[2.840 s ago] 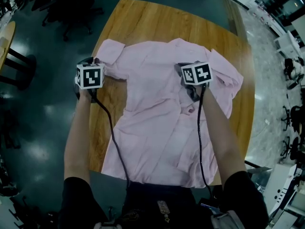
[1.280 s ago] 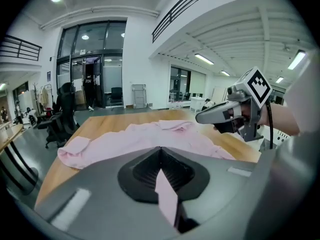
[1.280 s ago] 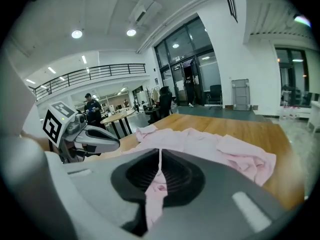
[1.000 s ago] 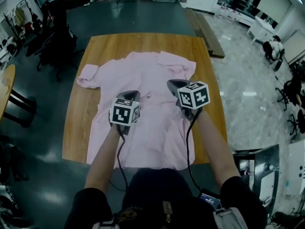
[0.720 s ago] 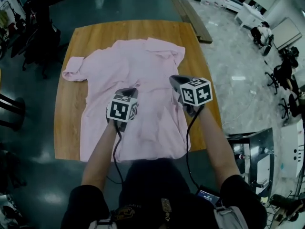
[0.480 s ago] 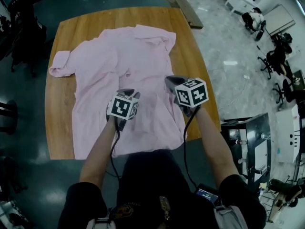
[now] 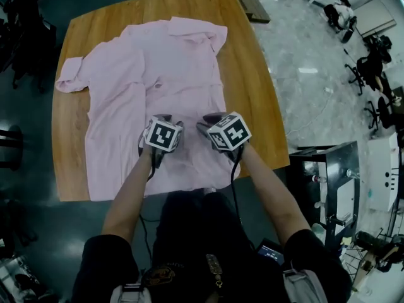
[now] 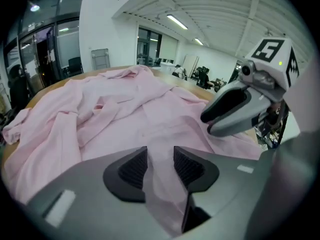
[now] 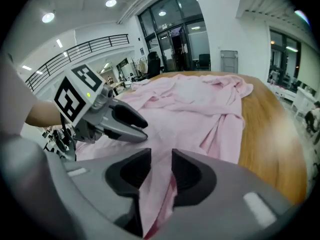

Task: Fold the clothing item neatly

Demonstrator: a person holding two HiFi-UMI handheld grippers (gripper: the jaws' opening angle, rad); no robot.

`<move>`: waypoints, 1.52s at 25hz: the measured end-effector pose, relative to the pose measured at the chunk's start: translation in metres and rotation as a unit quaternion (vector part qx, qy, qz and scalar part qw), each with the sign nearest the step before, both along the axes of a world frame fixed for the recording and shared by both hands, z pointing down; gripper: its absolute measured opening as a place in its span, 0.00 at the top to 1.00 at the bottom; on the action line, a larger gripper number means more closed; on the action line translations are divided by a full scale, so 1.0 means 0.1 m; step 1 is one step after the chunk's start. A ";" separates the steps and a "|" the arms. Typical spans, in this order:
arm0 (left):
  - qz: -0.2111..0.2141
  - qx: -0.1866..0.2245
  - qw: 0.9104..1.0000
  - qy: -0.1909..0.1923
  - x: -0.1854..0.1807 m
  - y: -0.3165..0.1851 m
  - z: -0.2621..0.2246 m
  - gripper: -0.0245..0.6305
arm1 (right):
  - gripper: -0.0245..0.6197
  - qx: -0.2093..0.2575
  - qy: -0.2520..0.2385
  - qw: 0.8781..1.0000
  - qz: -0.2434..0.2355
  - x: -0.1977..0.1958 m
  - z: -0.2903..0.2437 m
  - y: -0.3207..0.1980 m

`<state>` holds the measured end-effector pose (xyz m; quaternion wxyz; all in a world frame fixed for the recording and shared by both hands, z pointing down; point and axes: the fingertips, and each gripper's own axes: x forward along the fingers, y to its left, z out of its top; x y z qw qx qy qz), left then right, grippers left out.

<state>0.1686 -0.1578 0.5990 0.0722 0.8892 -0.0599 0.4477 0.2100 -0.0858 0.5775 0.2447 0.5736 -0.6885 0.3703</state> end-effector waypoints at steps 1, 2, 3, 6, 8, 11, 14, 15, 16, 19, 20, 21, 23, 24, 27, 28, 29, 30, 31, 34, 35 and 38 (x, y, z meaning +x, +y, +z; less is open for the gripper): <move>-0.007 -0.004 1.000 -0.001 -0.02 0.02 0.03 0.70 | 0.78 -0.008 -0.001 1.000 -0.009 -0.03 0.08 0.01; -0.015 -0.008 1.000 0.000 -0.03 0.04 0.04 0.72 | 0.78 -0.012 -0.001 1.000 -0.020 -0.06 0.13 0.04; -0.027 -0.002 1.000 0.002 -0.04 0.05 0.01 0.79 | 0.81 -0.013 -0.003 0.999 -0.034 -0.09 0.15 0.08; -0.073 0.030 0.997 0.009 -0.14 0.04 -0.14 0.93 | 0.96 0.004 -0.023 0.996 -0.084 -0.20 0.03 0.22; -0.101 0.024 0.994 0.014 -0.23 0.15 -0.22 0.93 | 0.96 0.016 -0.034 0.993 -0.113 -0.26 -0.07 0.33; -0.117 0.034 0.992 0.018 -0.36 0.35 -0.35 0.92 | 0.96 0.027 -0.044 0.990 -0.134 -0.27 -0.18 0.45; -0.131 0.044 0.990 0.013 -0.55 0.55 -0.40 0.90 | 0.96 0.025 -0.048 0.987 -0.154 -0.31 -0.19 0.53; -0.140 0.043 0.989 0.013 -0.62 0.61 -0.41 0.89 | 0.96 0.025 -0.051 0.986 -0.159 -0.33 -0.18 0.55; -0.148 0.039 0.988 0.013 -0.67 0.66 -0.43 0.89 | 0.96 0.025 -0.053 0.985 -0.162 -0.34 -0.18 0.56; -0.160 0.035 0.986 0.011 -0.82 0.81 -0.46 0.84 | 0.96 0.028 -0.057 0.984 -0.165 -0.36 -0.16 0.55; -0.162 0.033 0.986 0.010 -0.87 0.86 -0.47 0.83 | 0.96 0.030 -0.059 0.984 -0.168 -0.38 -0.17 0.54; -0.162 0.030 0.986 0.009 -0.91 0.91 -0.47 0.82 | 0.96 0.032 -0.062 0.982 -0.173 -0.42 -0.19 0.55; -0.158 0.027 0.987 0.005 -0.96 0.99 -0.46 0.80 | 0.95 0.036 -0.066 0.978 -0.194 -0.54 -0.24 0.60; -0.157 0.028 0.987 0.003 -0.98 1.00 -0.45 0.80 | 0.94 0.036 -0.067 0.975 -0.207 -0.63 -0.26 0.65; -0.155 0.031 0.987 -0.004 -1.01 0.96 -0.41 0.80 | 0.92 0.034 -0.066 0.970 -0.231 -0.85 -0.27 0.81; -0.151 0.033 0.988 -0.004 -1.00 0.93 -0.42 0.80 | 0.92 0.033 -0.067 0.969 -0.234 -0.90 -0.27 0.86; -0.147 0.036 0.988 -0.004 -0.98 0.91 -0.43 0.80 | 0.91 0.031 -0.068 0.969 -0.237 -0.96 -0.27 0.92; -0.143 0.039 0.989 -0.004 -0.96 0.87 -0.44 0.80 | 0.90 0.029 -0.071 0.968 -0.241 -1.03 -0.26 0.97; -0.138 0.044 0.989 -0.003 -0.95 0.83 -0.45 0.80 | 0.88 0.026 -0.076 0.966 -0.245 -1.11 -0.25 1.01; -0.120 0.069 0.990 -0.001 -0.92 0.61 -0.49 0.80 | 0.82 0.016 -0.085 0.965 -0.248 -1.33 -0.21 1.09; -0.111 0.072 0.991 0.001 -0.90 0.55 -0.48 0.80 | 0.82 0.012 -0.083 0.967 -0.242 -1.37 -0.19 1.10; -0.081 0.070 0.994 0.013 -0.78 0.40 -0.46 0.80 | 0.80 0.000 -0.060 0.976 -0.211 -1.43 -0.10 1.09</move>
